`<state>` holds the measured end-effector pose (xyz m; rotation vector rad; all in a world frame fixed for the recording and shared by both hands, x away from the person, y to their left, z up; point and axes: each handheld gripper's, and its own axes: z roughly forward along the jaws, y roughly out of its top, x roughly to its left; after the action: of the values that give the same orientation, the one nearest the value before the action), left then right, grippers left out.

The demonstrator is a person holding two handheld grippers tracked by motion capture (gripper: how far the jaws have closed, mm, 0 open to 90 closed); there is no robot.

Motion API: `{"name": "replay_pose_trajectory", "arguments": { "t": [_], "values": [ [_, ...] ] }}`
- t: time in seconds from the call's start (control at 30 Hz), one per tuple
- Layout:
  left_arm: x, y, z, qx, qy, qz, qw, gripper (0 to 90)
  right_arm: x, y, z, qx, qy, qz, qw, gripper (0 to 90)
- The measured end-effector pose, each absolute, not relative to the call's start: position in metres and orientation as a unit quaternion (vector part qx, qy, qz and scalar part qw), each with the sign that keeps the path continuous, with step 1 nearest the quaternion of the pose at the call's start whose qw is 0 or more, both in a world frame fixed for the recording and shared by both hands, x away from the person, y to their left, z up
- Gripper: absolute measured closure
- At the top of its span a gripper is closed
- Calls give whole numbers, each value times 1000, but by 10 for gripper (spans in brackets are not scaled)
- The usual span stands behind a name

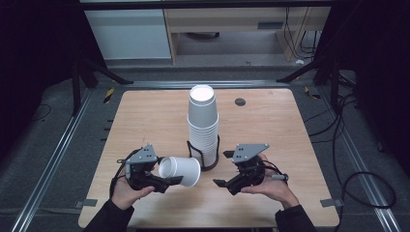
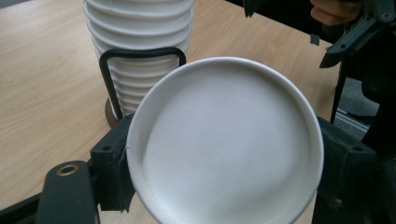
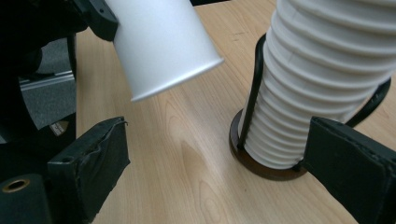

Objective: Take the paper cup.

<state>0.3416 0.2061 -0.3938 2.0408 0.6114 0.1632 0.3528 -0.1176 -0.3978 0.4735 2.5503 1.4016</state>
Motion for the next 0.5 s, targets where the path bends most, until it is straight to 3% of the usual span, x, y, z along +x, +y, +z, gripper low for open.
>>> {"name": "replay_pose_trajectory", "arguments": {
  "t": [0.5],
  "values": [
    [339,206,-391,804,240,67,540,205,350,-132,-414,187,847,491,81,66]
  ]
}}
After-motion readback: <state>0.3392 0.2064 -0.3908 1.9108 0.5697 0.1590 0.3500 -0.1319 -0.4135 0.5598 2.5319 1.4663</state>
